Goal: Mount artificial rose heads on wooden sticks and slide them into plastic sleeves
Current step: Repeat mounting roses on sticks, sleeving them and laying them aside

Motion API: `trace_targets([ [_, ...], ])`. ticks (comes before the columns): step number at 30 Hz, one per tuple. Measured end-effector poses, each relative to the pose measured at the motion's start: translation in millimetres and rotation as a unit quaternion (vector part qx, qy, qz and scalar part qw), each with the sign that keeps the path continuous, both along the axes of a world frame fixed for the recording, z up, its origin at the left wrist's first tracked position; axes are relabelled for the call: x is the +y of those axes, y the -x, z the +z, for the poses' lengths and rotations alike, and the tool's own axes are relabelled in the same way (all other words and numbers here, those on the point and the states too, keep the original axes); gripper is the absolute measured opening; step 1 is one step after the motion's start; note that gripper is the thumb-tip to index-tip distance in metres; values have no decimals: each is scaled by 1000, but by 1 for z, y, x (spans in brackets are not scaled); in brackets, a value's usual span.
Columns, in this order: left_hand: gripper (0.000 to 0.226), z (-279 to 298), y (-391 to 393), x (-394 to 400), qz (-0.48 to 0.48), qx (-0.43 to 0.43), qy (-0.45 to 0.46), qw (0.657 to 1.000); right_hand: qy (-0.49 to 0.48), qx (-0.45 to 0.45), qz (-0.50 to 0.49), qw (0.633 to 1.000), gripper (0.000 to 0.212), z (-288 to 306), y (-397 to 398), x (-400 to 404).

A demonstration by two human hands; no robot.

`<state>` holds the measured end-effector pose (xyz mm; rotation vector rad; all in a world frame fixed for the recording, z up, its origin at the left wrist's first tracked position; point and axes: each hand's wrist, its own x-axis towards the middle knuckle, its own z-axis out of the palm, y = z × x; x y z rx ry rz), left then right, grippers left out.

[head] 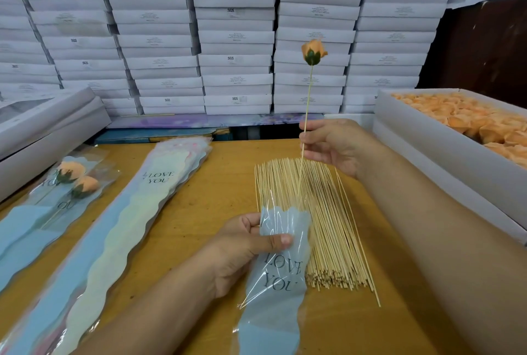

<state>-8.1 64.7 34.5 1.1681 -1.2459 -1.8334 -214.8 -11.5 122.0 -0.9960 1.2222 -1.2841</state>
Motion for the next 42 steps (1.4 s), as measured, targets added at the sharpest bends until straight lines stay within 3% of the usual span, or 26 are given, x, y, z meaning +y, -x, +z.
trace_targets([
  [12,41,-1,1,-2,31,7,11,999,-34,2,53,998,26,-27,-14,21],
  [19,50,1,2,-1,45,3,11,999,-32,19,65,997,27,-37,-23,25],
  [27,44,5,3,2,58,18,16,998,-25,33,72,997,26,-35,-24,28],
  [42,44,4,1,3,23,31,4,999,-11,-11,5,1000,23,-14,-8,11],
])
